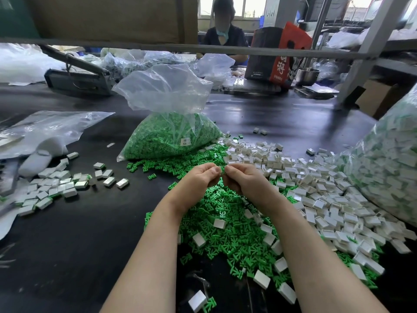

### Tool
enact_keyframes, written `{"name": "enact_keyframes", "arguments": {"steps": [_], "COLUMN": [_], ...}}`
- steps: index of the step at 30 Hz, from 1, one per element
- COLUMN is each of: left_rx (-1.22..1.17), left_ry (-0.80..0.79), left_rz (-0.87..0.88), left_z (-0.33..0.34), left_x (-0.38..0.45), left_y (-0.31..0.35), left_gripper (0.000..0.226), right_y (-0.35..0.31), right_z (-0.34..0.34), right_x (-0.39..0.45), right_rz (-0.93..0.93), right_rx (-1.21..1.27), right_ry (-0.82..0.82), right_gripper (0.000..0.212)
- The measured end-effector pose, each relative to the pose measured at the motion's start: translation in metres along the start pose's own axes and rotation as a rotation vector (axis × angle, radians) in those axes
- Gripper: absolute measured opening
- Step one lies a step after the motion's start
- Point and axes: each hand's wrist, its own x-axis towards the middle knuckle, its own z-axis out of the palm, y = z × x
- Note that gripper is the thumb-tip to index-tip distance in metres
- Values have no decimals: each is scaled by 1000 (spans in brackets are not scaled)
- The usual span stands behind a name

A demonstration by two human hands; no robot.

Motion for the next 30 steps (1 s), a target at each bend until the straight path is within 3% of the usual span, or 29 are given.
{"name": "enact_keyframes", "arguments": {"steps": [10,20,30], "left_rx": [-3,-25,46], "left_ry": [-7,-154,-27], "left_rz": [8,-1,-14], "left_z": [-2,-4,-5], "left_x": [-2,-6,1], "left_y": [3,4,-3], "left_gripper": [28,20,29], "right_y": [-2,-5,-10], "right_z": [2,-16,1], "right_x": [2,-7,1], "right_rz": [-49,59,106], "right_rx": [-38,78,-125], "right_ry": [-20,-279,-73], "right_gripper": [35,36,40]}}
